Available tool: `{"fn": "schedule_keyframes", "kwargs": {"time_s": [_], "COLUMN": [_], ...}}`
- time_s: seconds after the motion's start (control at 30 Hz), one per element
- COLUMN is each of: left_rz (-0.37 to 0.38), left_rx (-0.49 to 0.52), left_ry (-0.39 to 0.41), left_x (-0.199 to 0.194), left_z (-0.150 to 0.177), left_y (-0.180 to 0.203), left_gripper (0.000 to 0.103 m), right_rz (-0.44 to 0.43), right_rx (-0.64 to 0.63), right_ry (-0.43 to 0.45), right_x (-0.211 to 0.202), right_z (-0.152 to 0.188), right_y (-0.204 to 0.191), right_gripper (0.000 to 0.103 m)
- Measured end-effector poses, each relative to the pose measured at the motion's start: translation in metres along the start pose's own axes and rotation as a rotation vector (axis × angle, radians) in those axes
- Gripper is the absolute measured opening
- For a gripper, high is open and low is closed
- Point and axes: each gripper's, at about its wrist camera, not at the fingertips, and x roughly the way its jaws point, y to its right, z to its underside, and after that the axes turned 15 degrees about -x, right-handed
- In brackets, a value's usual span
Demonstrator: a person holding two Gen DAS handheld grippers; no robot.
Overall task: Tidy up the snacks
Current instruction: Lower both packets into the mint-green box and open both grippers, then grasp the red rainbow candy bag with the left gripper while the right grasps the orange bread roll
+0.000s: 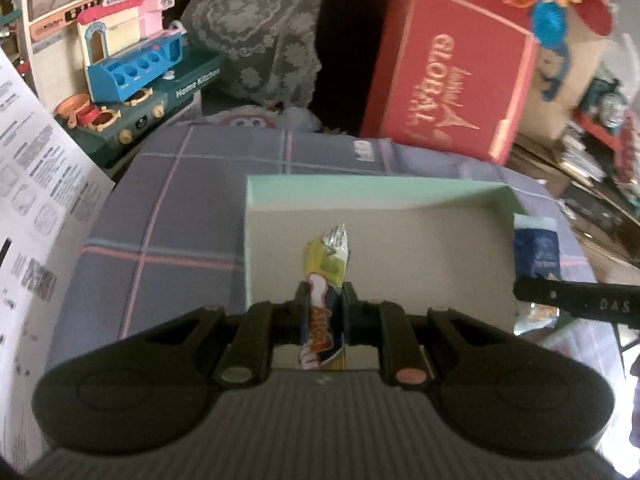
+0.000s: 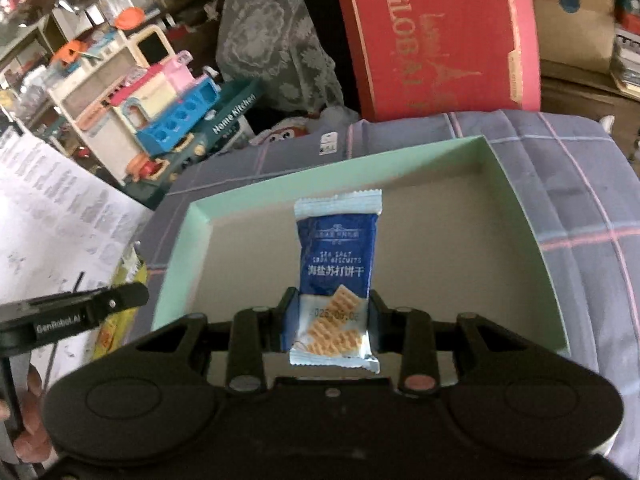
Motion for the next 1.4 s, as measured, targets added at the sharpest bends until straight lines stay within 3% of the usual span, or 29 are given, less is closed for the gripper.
{"fn": "schedule_keyframes", "kwargs": {"time_s": [0.3, 0.4, 0.43, 0.47, 0.5, 0.53, 0.57, 0.6, 0.87, 0.93, 1.4], "left_rz": [-0.097, -0.122, -0.131, -0.147, -0.167, -0.187, -0.198, -0.198, -0.170, -0.161, -0.099], "left_rx": [0.036, 0.045, 0.048, 0.051, 0.054, 0.060, 0.066, 0.069, 0.062, 0.077, 0.112], "left_ry": [-0.008, -0.012, -0.007, 0.000, 0.015, 0.041, 0.063, 0.074, 0.021, 0.016, -0.077], "left_x": [0.083, 0.101, 0.104, 0.107, 0.108, 0.107, 0.105, 0.103, 0.082, 0.070, -0.014], "left_z": [-0.042, -0.048, -0.049, -0.050, -0.050, -0.049, -0.047, -0.046, -0.026, -0.013, 0.103], "left_y": [0.013, 0.016, 0.017, 0.019, 0.020, 0.021, 0.022, 0.023, 0.023, 0.023, 0.004], "left_gripper": [0.015, 0.019, 0.030, 0.056, 0.070, 0.091, 0.100, 0.101, 0.103, 0.103, 0.103], "right_rz": [-0.018, -0.022, -0.027, -0.022, -0.016, -0.014, -0.007, -0.004, -0.017, -0.021, -0.121], "right_rx": [-0.025, -0.022, -0.021, -0.021, -0.021, -0.018, -0.014, -0.011, -0.003, -0.022, -0.075], "right_ry": [-0.086, -0.085, -0.079, -0.070, -0.062, -0.052, -0.038, -0.022, 0.006, 0.023, 0.035], "right_x": [0.091, 0.106, 0.109, 0.110, 0.111, 0.111, 0.110, 0.107, 0.075, 0.060, -0.037], "right_z": [-0.039, -0.043, -0.044, -0.044, -0.044, -0.044, -0.044, -0.044, -0.024, -0.015, 0.068], "right_y": [0.012, 0.014, 0.015, 0.015, 0.017, 0.018, 0.018, 0.018, 0.020, 0.016, -0.015], "right_gripper": [0.034, 0.034, 0.037, 0.040, 0.057, 0.078, 0.086, 0.092, 0.099, 0.103, 0.103]}}
